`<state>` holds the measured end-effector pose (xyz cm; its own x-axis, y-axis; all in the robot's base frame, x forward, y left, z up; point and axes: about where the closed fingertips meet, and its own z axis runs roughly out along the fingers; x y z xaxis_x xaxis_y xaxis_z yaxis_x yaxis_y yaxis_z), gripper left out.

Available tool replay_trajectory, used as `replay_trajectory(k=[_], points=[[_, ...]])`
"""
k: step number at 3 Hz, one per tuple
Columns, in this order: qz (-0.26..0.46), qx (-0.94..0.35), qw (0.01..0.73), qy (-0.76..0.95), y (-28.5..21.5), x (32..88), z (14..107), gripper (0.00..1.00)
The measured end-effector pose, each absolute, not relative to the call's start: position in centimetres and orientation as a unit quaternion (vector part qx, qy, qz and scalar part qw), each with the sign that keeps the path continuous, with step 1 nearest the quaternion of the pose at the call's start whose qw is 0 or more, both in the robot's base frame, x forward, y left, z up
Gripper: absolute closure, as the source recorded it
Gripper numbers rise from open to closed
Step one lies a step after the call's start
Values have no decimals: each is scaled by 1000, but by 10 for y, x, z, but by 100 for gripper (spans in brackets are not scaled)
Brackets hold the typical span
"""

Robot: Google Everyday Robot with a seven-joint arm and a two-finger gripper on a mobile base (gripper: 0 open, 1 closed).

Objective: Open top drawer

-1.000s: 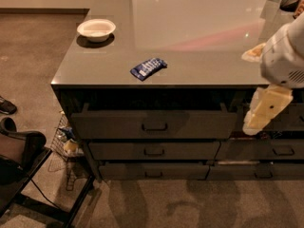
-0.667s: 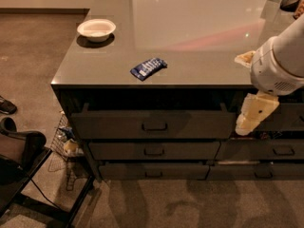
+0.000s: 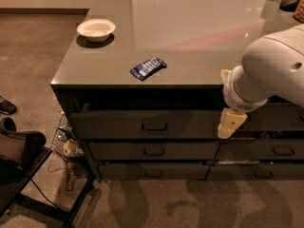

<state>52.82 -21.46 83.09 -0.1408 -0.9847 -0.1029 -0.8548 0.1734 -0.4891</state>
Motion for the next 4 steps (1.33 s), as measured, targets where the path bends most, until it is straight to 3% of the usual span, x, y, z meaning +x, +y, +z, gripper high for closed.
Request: replay_trajectory(k=[2, 4], points=[[-136, -639, 203, 730, -181, 522, 795, 0], [-100, -693, 157, 696, -139, 540, 728, 0]])
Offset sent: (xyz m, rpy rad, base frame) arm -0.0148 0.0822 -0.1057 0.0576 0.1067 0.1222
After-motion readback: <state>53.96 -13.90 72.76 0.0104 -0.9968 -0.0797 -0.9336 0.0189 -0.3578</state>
